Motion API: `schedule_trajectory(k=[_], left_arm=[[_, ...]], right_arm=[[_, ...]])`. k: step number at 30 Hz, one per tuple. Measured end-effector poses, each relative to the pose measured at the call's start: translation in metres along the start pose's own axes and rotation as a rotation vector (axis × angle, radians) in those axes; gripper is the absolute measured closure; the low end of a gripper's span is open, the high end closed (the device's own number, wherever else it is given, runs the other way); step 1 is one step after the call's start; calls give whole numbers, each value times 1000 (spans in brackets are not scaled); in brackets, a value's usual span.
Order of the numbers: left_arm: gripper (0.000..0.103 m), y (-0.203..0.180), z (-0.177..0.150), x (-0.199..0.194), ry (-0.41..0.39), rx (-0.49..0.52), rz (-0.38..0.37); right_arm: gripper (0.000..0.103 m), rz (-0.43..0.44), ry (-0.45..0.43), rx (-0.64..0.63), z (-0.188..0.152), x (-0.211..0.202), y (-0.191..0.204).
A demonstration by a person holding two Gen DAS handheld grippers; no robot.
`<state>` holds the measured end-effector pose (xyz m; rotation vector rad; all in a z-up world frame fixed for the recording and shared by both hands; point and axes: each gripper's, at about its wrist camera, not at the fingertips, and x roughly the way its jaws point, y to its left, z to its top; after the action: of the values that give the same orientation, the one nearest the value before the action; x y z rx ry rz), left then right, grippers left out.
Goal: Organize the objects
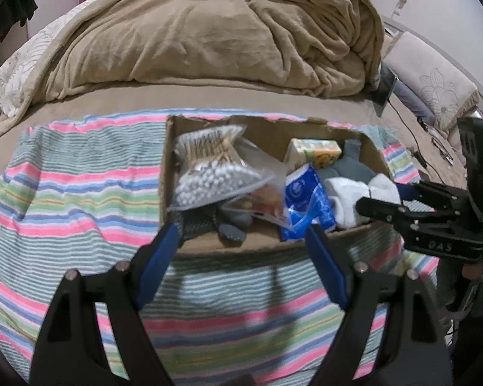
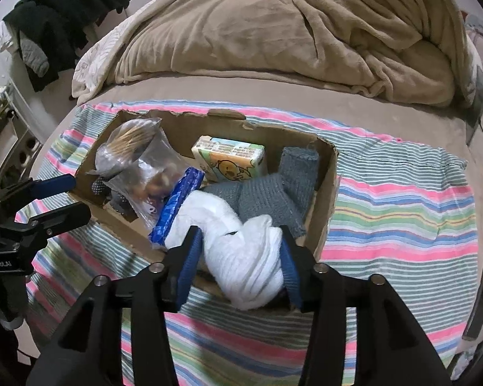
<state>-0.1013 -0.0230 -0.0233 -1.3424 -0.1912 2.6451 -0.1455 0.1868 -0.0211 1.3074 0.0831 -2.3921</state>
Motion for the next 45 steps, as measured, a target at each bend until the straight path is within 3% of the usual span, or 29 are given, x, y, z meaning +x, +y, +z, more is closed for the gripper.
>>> schedule_trajectory(k=[5,18,39,45], left_arm=[[21,1,-7,-12,-5,4,6],[21,-13,-26,-47,-38,23,2],[21,-35,-57,-114,-112,32,15],[7,-42,-65,-130,-128,34,28]], right_arm=[[24,-3,-32,-8,-6,-13,8],[23,-68,-78,19,-29,-49,18],[23,-88,-168,21,-68,-119,51],[23,-88,-200,20,-77,-140,61]])
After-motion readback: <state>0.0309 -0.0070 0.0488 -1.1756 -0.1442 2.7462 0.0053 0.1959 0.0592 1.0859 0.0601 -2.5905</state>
